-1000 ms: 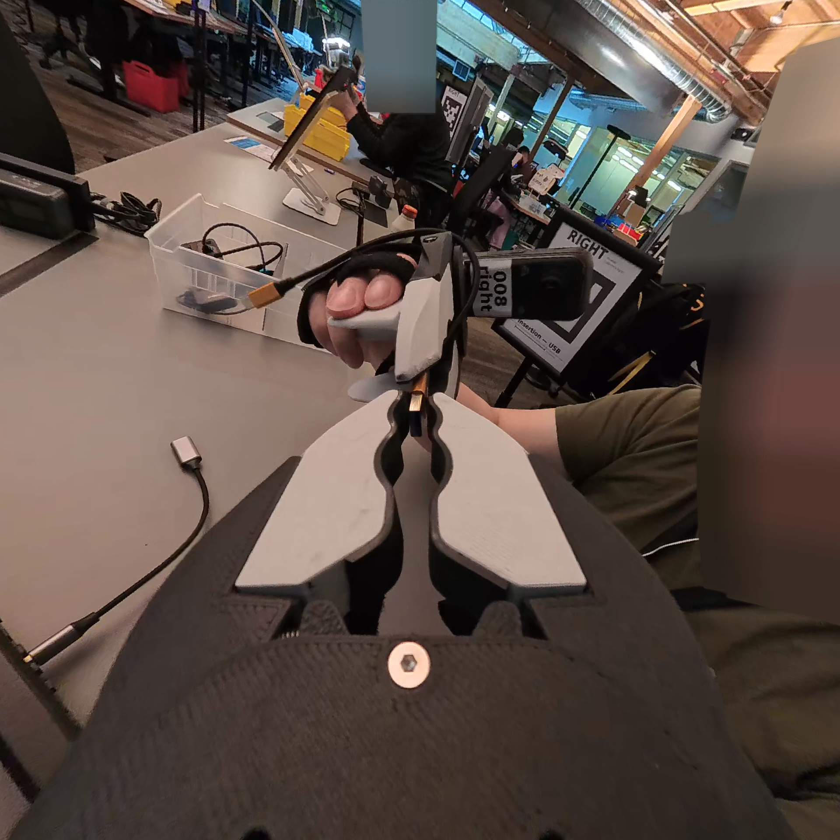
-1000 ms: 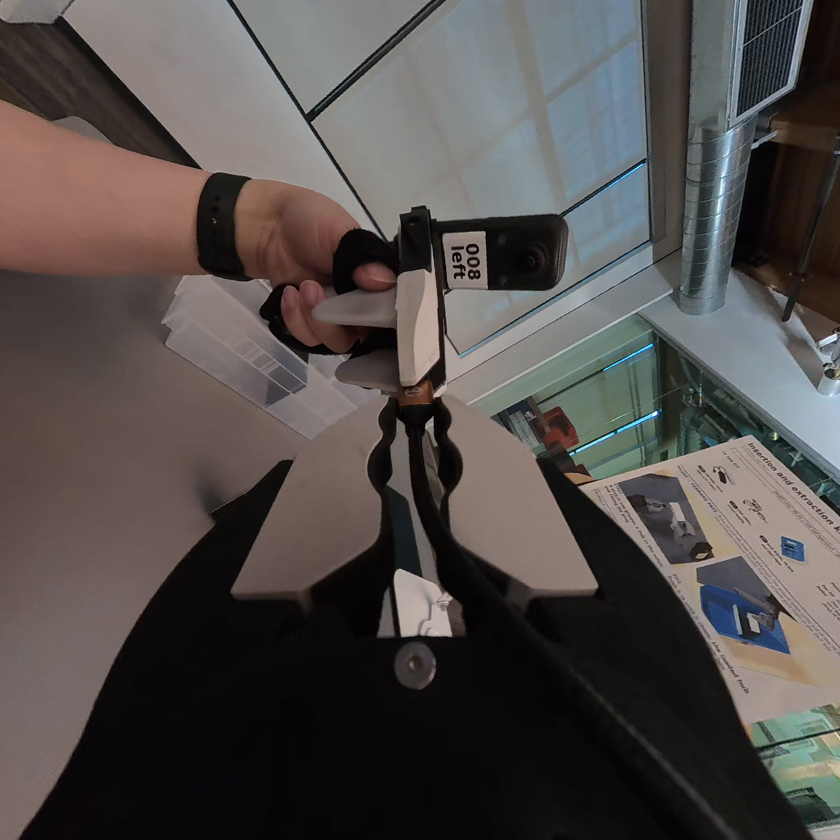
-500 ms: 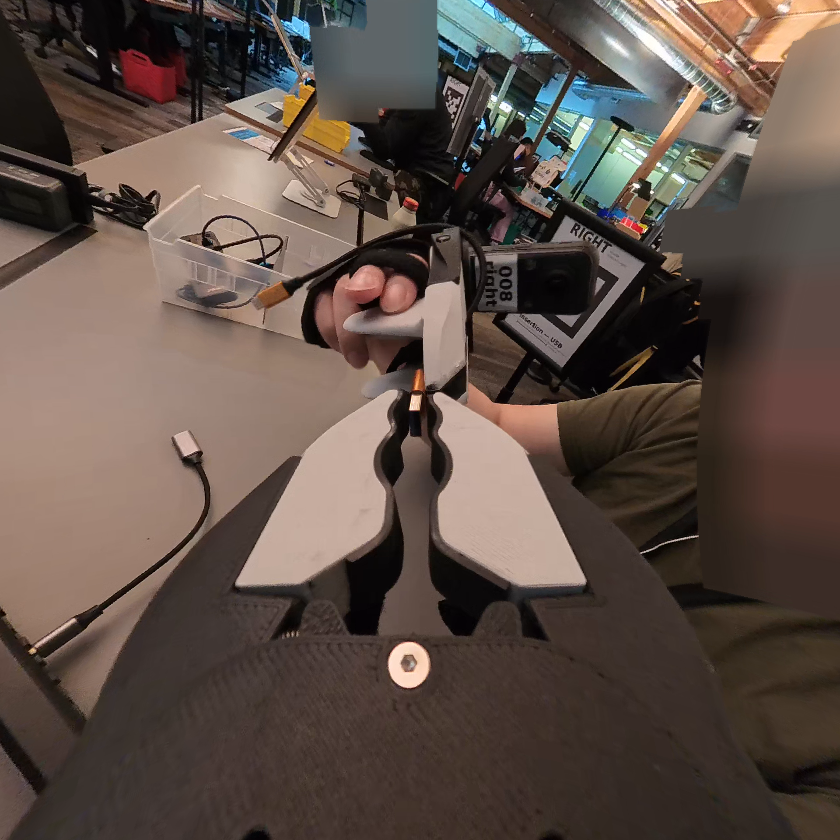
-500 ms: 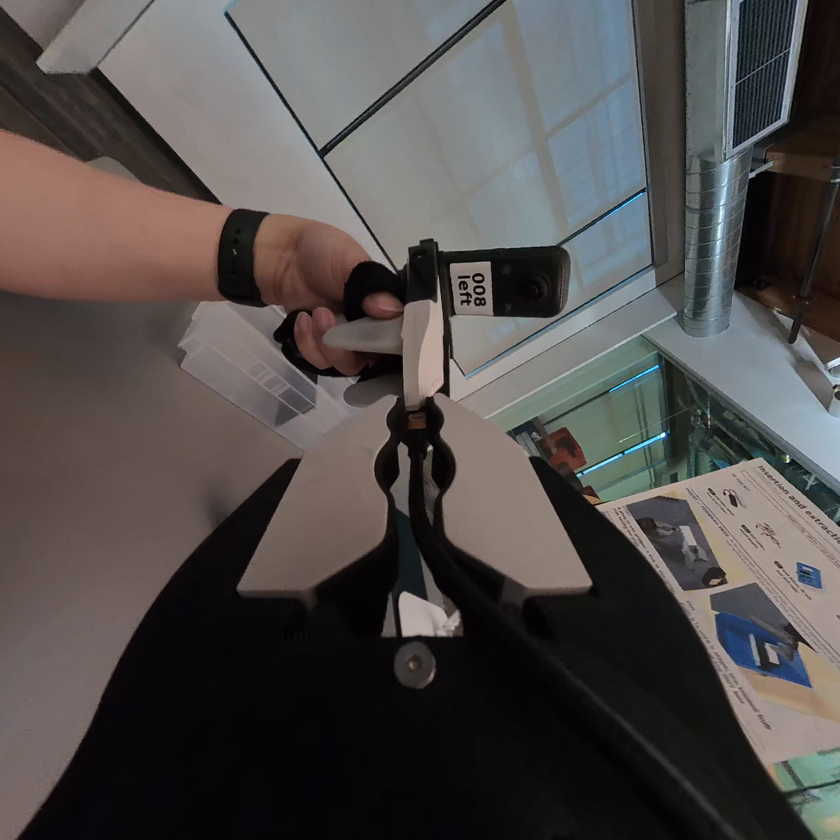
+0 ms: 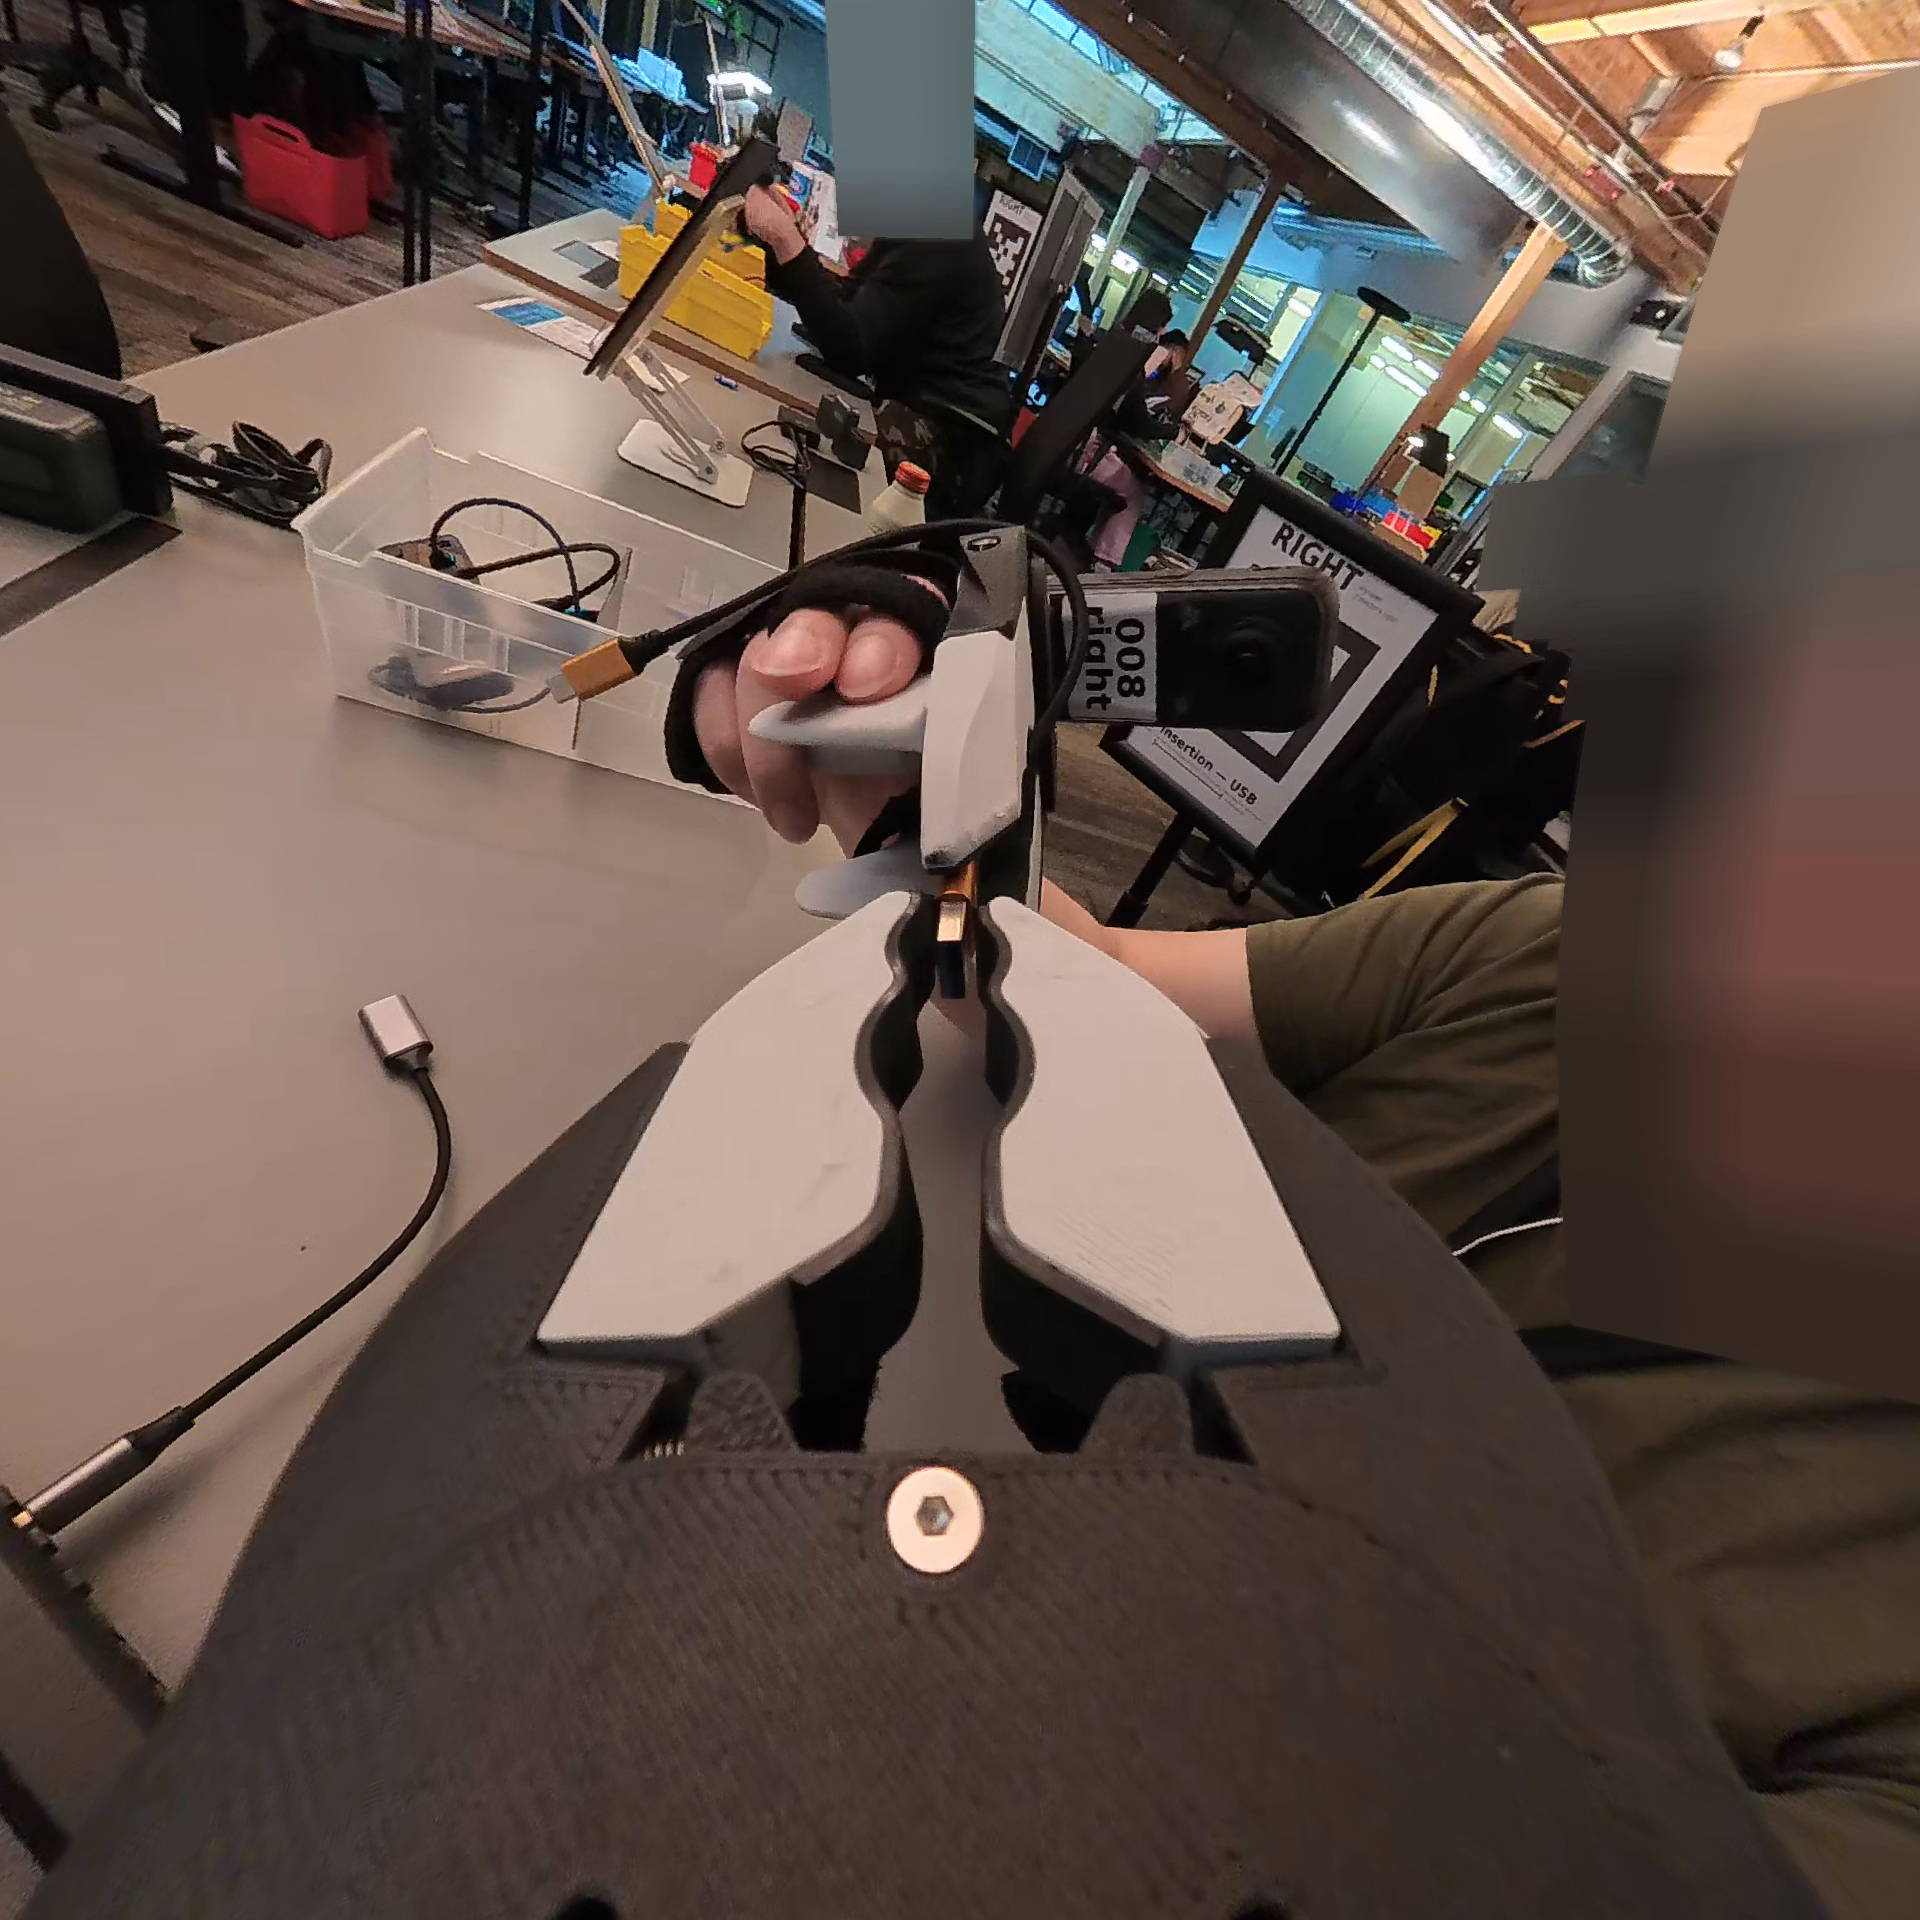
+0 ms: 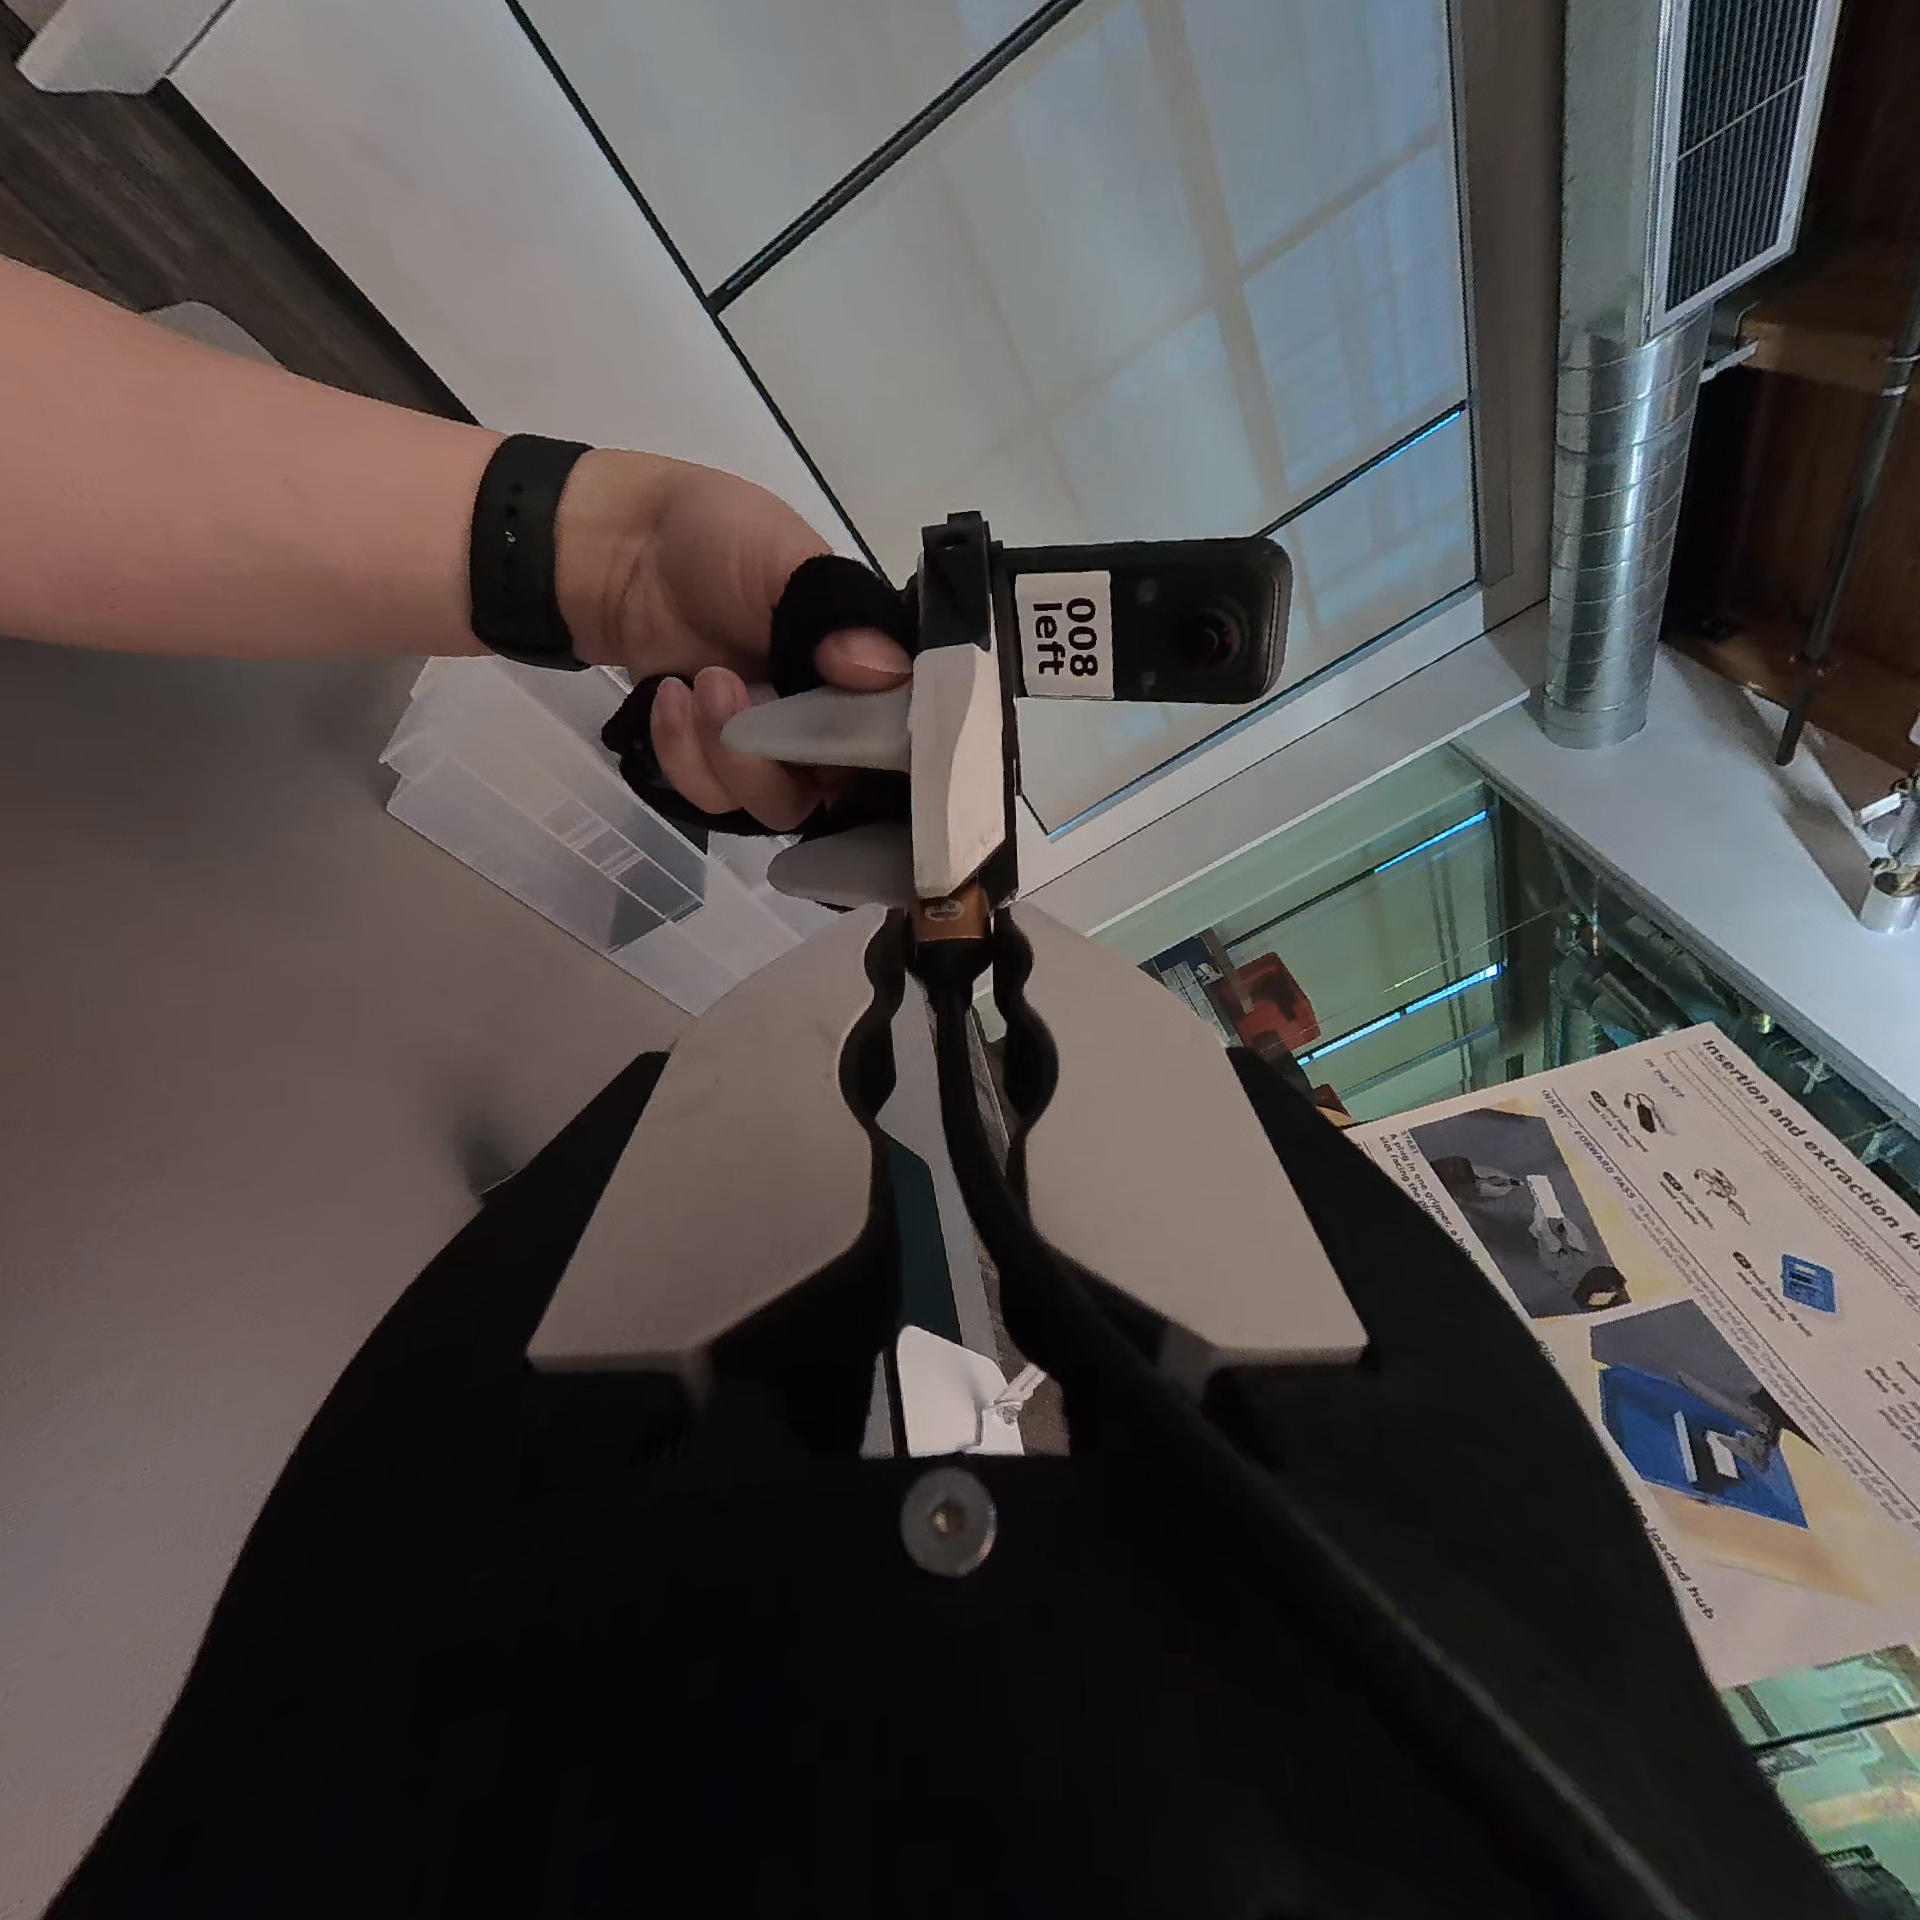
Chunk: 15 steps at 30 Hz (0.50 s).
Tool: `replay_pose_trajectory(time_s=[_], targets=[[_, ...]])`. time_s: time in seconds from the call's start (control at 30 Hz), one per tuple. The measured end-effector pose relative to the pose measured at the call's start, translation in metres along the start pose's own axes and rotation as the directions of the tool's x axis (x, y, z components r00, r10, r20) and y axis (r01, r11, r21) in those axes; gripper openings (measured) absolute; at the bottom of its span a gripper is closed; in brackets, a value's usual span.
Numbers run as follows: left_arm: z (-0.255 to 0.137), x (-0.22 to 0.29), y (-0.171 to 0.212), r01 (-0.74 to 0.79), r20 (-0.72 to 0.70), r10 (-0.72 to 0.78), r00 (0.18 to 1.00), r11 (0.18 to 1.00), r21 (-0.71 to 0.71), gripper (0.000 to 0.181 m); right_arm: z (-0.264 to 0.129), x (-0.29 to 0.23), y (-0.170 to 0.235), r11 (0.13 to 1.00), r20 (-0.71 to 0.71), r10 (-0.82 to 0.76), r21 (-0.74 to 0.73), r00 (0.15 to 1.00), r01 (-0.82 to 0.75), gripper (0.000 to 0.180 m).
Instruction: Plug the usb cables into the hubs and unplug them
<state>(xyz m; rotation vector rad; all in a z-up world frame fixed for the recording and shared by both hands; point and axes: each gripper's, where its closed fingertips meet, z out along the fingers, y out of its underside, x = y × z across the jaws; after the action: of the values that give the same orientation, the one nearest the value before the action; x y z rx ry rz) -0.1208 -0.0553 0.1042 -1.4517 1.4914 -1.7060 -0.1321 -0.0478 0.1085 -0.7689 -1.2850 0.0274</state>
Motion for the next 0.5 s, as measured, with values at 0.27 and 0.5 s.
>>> replay_pose_trajectory(time_s=[0.27,0.5], targets=[[-0.009,-0.011,-0.007,-0.065,0.091,0.062,0.994,0.997,0.030,0.026,-0.005,0.006,0.003,1.000,-0.023,0.000,-0.016,1.000,0.000,0.016],[-0.082,-0.145,0.078,0.218,0.773,0.154,0.616,0.909,-0.356,0.050,-0.045,0.048,0.029,0.992,-0.167,0.052,-0.105,0.985,-0.070,0.016]])
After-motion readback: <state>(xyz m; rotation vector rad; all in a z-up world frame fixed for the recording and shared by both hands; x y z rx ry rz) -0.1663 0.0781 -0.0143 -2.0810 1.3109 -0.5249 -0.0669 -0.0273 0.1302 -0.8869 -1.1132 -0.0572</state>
